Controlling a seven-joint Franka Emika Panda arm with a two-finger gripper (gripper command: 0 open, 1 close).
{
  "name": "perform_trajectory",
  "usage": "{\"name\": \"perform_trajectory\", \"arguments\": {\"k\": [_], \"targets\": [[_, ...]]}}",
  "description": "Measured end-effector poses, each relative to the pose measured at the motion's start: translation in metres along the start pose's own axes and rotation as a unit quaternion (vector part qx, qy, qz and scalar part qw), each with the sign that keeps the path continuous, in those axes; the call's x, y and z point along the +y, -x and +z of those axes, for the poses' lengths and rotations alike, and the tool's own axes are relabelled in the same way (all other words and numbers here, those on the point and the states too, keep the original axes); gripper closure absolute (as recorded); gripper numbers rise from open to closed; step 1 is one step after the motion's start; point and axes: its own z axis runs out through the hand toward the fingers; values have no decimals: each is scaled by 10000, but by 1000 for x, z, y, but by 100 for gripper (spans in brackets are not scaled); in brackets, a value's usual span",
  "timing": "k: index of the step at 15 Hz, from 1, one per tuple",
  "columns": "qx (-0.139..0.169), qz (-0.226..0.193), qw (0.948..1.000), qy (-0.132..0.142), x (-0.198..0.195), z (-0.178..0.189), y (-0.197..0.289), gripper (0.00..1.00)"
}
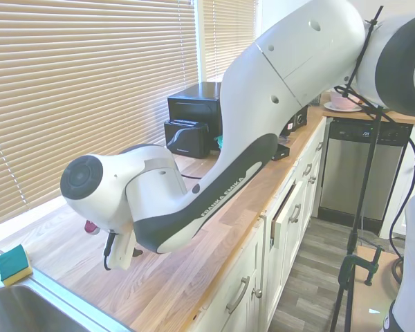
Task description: Uncover the lid of the food container
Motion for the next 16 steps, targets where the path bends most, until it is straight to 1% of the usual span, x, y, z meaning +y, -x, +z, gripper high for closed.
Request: {"name": "perform_trajectory", "arguments": {"k": [2, 5, 7, 10, 11, 16], "targets": [[129, -19, 9999, 57, -10, 6, 3, 0], [483, 57, 9987, 126, -23, 16, 0, 0], [582, 125, 9980, 213, -28, 25, -7, 0], [653, 210, 9970, 369, -32, 33, -22, 0], [665, 226, 9967, 398, -32, 34, -24, 100], [628, 196, 9962, 564, -33, 43, -23, 100]]}}
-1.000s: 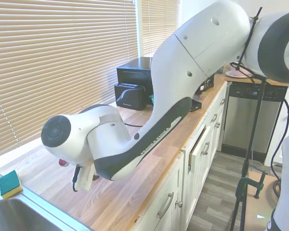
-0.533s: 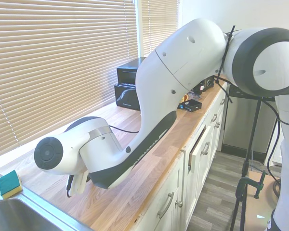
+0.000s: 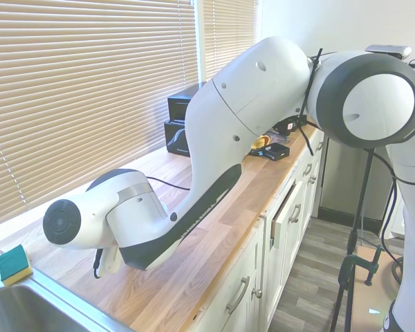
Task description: Uncover the lid of the food container
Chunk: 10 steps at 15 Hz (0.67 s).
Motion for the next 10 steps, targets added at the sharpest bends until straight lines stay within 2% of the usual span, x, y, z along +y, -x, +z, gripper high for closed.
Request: {"name": "perform_trajectory", "arguments": {"k": [10], "targets": [[-112, -39, 9999, 4, -1, 1, 3, 100]]}}
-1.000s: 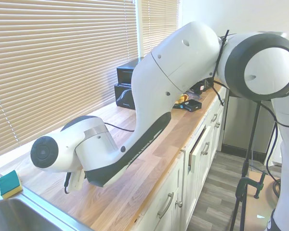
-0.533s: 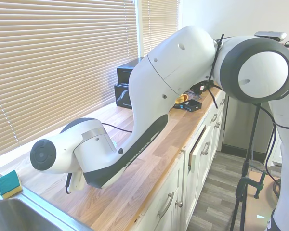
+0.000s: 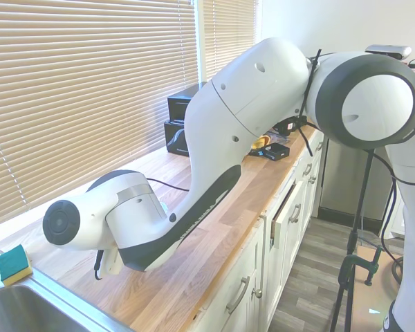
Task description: Uncover the lid of the food container
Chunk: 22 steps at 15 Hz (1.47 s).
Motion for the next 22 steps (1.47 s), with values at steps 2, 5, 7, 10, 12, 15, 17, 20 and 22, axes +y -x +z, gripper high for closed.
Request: {"name": "perform_trajectory", "arguments": {"k": [2, 5, 7, 10, 12, 15, 17, 20, 22], "targets": [[-34, 12, 10000, -4, 0, 0, 0, 100], [-85, 53, 9999, -22, 3, -3, -4, 100], [-156, 100, 9998, -50, 5, -7, -7, 100], [-201, 167, 9996, -89, 10, -13, -13, 100], [-228, 199, 9995, -110, 15, -16, -19, 100], [-291, 285, 9990, -159, 23, -21, -32, 100], [-334, 378, 9985, -209, 30, -26, -42, 100], [-361, 570, 9972, -317, 45, -33, -66, 100], [-373, 733, 9960, -349, 58, -35, -86, 100]]}}
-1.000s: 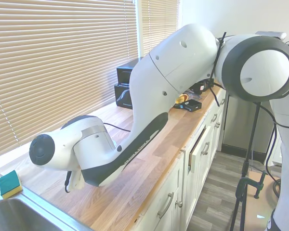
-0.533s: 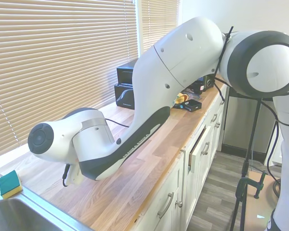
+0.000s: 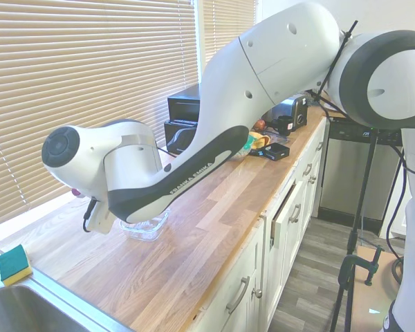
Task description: Uncover the lid of the food container
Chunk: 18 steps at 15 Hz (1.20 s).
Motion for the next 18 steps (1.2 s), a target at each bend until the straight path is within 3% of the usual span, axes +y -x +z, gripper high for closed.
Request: {"name": "perform_trajectory", "arguments": {"k": [6, 13, 15, 18], "targets": [[-29, 473, 9989, -22, 42, 3, -54, 100], [-468, 1112, 9926, -102, 116, 56, -111, 100], [-899, 1457, 9850, -230, 131, 68, -117, 100], [-1788, 2088, 9595, -623, 164, 95, -130, 100]]}}
